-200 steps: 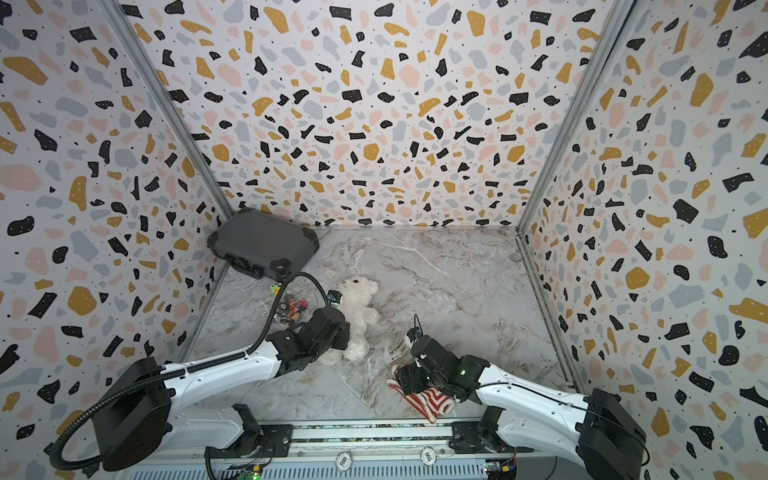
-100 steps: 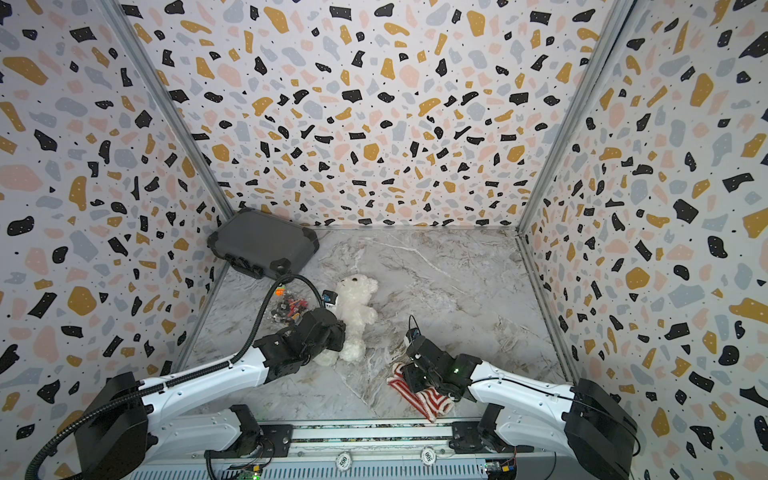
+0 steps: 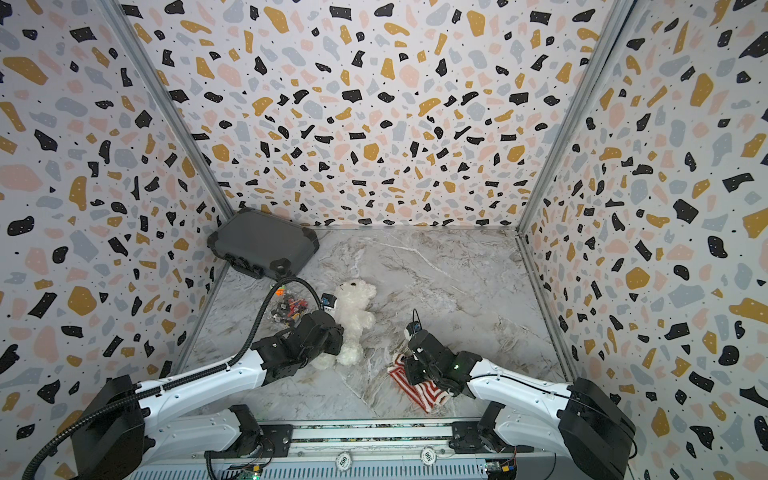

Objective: Dress the teddy bear
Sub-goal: 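Grasp the striped garment's edge with the right gripper, then drag the garment with the right gripper toward the bear's arm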

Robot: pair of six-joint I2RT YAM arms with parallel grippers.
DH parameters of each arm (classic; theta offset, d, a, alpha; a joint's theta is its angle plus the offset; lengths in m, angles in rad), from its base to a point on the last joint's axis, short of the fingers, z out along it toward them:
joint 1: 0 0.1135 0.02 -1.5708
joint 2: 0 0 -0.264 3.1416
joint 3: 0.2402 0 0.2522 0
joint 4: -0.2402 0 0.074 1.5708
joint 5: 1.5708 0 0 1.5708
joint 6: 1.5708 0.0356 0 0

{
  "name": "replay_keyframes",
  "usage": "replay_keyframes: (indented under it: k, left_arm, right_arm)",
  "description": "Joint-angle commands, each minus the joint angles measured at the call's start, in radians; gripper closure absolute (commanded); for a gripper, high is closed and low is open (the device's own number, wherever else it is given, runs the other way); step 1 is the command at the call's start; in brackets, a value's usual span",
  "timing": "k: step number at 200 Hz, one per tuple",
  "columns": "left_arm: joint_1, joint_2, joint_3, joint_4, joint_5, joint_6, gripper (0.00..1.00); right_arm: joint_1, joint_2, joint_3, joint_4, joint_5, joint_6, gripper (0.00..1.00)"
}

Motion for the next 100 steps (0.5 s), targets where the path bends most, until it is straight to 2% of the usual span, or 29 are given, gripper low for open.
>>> replay_keyframes:
  k: [1, 59, 100]
  left_arm:
    - [0.004, -0.034, -0.002, 0.039, 0.027, 0.048, 1.0]
    - [-0.02, 0.017, 0.003, 0.014, 0.066, 0.078, 1.0]
    - [-0.061, 0.063, 0.01, -0.035, 0.038, 0.072, 1.0]
  right_arm:
    - [-0.072, 0.039, 0.038, 0.082, -0.054, -0.095, 0.86]
    - [-0.233, 0.246, 0.19, 0.162, -0.154, -0.275, 0.86]
    - [-0.261, 0.367, 0.271, 0.202, -0.208, -0.322, 0.85]
